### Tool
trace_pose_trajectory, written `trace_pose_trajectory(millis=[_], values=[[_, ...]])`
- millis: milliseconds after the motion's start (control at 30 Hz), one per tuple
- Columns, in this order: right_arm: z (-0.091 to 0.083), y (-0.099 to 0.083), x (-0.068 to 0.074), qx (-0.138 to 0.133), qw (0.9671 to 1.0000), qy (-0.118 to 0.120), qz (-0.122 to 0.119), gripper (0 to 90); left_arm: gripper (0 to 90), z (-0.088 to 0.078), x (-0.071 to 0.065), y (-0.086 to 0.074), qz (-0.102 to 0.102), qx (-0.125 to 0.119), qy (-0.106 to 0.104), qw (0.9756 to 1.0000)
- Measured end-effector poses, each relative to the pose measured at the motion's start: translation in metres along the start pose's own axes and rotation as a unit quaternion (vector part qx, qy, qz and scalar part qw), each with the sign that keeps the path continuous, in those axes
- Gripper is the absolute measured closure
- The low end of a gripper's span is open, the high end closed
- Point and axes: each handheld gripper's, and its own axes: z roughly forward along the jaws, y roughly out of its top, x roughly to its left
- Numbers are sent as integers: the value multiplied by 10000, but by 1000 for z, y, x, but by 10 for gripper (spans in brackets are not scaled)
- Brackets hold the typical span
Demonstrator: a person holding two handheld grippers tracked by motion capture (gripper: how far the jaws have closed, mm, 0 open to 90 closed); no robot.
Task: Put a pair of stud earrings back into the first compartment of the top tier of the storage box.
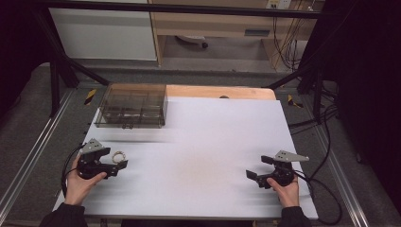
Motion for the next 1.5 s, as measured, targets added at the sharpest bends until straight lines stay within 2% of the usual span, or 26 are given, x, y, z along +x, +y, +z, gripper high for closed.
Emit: trace_pose_trajectory(millis=[233, 300, 367, 567, 700, 733, 1000, 1333, 1500], values=[[0, 0, 0, 35, 10000, -18, -21, 5, 82, 2, 6, 8, -1, 53, 94, 9999], [0, 0, 0, 47, 10000, -29, -25, 5, 95, 3, 8, 10, 6, 99, 155, 9998], [0, 0, 0, 40, 10000, -18, -18, 6, 108, 5, 13, 12, -94, 155, 284, 9994], [1, -1, 0, 59, 10000, -18, -34, 6, 184, 8, 20, 10, -115, 197, 403, 9989], [1, -1, 0, 74, 10000, -15, -25, 6, 282, 13, 24, 7, -72, 287, 488, 9984], [1, -1, 0, 75, 10000, -15, -32, 7, 310, 16, 25, 6, -7, 352, 543, 9979], [2, -1, 0, 91, 10000, -11, -23, 7, 489, 27, 31, 4, -32, 494, 546, 9973], [2, -1, 0, 82, 10000, -9, -21, 7, 616, 33, 35, 0, -19, 642, 459, 9969], [2, -1, 0, 88, 10000, -5, -14, 7, 719, 34, 36, -1, 20, 659, 417, 9970]])
